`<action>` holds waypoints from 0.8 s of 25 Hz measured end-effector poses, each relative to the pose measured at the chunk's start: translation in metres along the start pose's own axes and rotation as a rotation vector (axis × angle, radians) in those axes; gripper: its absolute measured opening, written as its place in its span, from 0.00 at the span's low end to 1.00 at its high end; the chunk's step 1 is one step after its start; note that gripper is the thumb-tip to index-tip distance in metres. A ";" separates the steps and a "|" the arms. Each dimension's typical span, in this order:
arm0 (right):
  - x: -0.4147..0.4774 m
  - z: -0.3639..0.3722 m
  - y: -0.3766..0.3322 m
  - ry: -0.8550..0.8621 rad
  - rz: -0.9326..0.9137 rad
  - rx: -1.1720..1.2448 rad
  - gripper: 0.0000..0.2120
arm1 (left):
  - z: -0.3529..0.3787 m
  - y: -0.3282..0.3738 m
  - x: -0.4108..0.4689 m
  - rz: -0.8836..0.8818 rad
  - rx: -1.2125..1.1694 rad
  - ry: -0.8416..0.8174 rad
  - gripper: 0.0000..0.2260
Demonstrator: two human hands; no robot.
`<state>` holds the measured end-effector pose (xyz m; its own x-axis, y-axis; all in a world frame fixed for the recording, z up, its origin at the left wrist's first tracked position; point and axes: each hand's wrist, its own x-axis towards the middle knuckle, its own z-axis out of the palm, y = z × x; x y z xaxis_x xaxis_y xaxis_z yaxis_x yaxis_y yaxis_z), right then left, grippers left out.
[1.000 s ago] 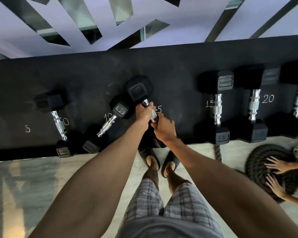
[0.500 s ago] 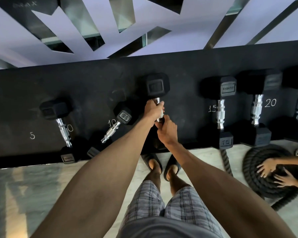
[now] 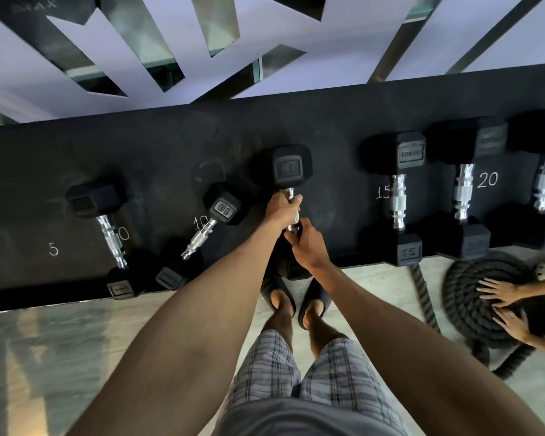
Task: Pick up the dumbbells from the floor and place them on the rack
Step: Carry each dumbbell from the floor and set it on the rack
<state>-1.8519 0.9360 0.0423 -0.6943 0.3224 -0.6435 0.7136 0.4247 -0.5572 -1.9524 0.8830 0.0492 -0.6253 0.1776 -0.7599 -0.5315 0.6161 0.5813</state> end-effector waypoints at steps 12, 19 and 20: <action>-0.075 -0.004 -0.029 0.076 -0.217 -0.212 0.10 | -0.090 -0.082 -0.101 0.064 0.451 0.209 0.08; -0.061 0.085 -0.065 -0.096 -0.160 0.053 0.11 | -0.147 -0.138 -0.107 0.110 0.420 0.383 0.19; -0.057 0.094 -0.071 -0.099 -0.117 0.126 0.10 | -0.156 -0.144 -0.102 0.118 0.411 0.389 0.20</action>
<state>-1.8541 0.8081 0.0686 -0.7649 0.1894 -0.6157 0.6390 0.3433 -0.6883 -1.9011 0.6570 0.0883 -0.8723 0.0157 -0.4887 -0.2284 0.8707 0.4357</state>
